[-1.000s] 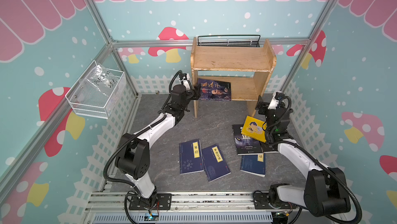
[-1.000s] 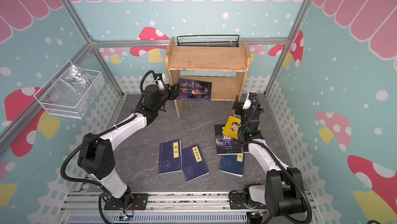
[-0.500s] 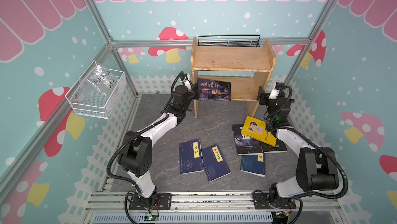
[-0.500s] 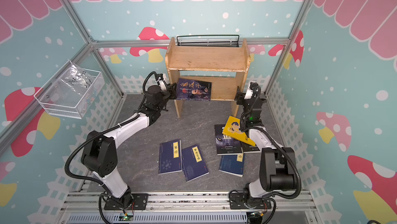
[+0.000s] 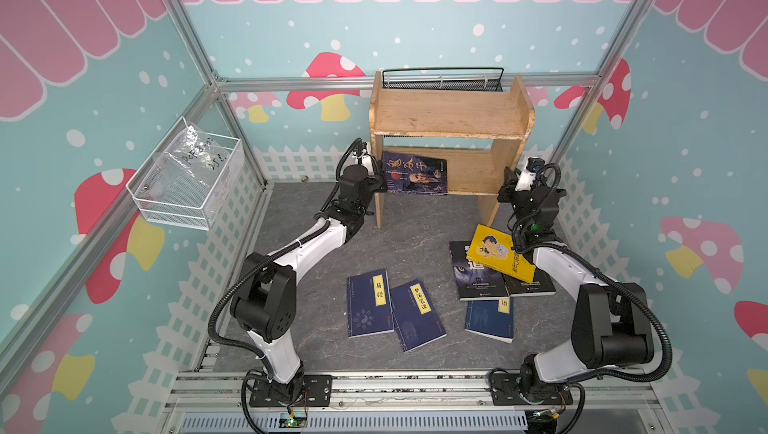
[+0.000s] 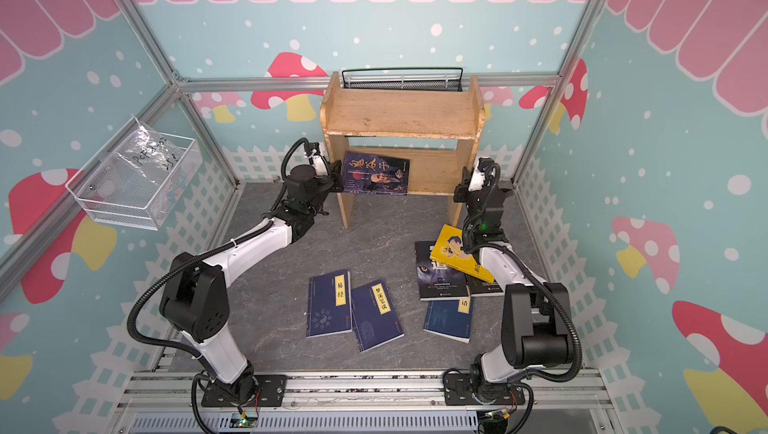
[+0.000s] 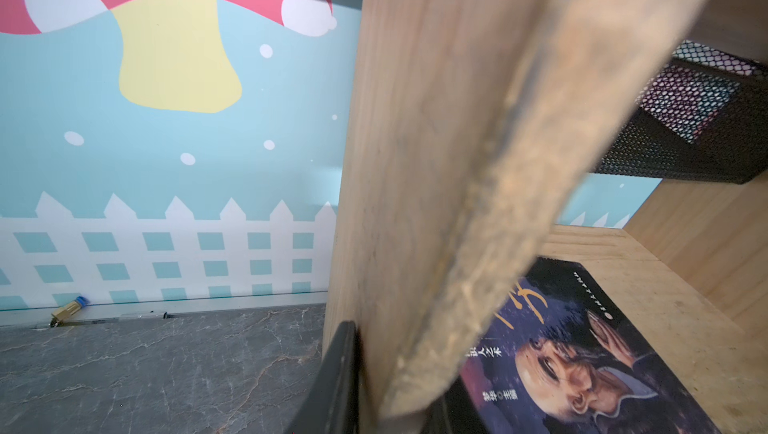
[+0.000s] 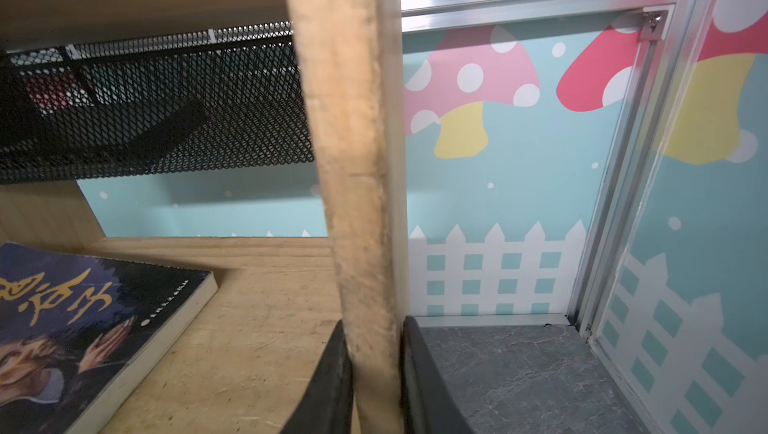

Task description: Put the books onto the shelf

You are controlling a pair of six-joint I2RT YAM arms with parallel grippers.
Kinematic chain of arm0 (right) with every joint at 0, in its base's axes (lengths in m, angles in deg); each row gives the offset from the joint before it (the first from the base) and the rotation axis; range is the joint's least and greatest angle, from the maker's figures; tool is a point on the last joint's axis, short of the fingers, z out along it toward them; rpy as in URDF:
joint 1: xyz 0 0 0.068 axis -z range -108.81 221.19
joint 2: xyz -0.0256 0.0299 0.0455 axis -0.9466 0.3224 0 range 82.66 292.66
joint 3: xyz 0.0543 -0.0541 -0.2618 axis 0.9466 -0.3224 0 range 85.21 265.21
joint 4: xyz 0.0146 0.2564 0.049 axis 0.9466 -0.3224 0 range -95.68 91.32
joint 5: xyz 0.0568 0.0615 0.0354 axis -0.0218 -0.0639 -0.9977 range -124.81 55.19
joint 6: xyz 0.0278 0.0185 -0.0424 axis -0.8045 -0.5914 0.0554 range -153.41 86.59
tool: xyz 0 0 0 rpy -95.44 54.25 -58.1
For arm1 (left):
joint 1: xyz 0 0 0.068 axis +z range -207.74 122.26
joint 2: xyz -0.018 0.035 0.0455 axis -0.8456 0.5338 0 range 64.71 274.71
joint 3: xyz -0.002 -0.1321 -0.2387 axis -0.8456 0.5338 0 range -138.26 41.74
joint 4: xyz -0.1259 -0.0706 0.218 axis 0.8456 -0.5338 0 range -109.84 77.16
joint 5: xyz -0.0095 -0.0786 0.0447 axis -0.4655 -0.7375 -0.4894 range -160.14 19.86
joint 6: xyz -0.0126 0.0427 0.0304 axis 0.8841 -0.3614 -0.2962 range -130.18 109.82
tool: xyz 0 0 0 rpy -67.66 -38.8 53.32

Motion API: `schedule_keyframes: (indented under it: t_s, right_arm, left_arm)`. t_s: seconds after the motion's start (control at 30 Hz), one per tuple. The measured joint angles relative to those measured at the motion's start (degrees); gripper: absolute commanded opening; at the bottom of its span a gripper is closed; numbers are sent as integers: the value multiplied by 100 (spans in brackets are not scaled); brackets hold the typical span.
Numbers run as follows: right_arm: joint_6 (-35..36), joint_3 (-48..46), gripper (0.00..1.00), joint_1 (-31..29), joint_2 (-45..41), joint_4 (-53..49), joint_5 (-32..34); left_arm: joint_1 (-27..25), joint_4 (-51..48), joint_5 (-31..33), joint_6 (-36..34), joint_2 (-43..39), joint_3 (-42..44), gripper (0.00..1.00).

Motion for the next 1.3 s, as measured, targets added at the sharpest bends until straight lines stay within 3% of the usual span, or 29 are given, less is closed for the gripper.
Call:
schedule_keyframes:
  t_s: [0.3, 0.63, 0.8, 0.9, 1.0, 1.03, 1.13, 1.3]
  right_arm:
    - [160, -68, 9, 4, -251, -323, 90]
    - [256, -400, 9, 46, -957, -964, 177]
    - [271, -411, 16, 57, -1014, -1056, 168]
    - [192, -411, 39, 59, -1045, -1093, 186]
    - [155, -413, 76, 81, -1174, -1097, 273]
    - [149, -417, 82, 85, -1268, -1106, 315]
    - [162, -457, 83, 81, -1661, -1156, 363]
    - [181, -831, 82, 81, -2535, -1266, 68]
  left_arm:
    - [-140, -13, 249, -68, -83, 92, 0]
    - [-566, -111, 647, -35, -911, 935, 0]
    - [-710, -271, 861, -13, -1152, 1104, 0]
    - [-758, -330, 975, -17, -1222, 1150, 18]
    - [-793, -369, 1051, 26, -1263, 1172, 50]
    - [-804, -358, 1040, 44, -1333, 1226, 59]
    - [-848, -308, 929, 59, -1751, 1475, 74]
    - [-863, -407, 446, -52, -2551, 1797, 82]
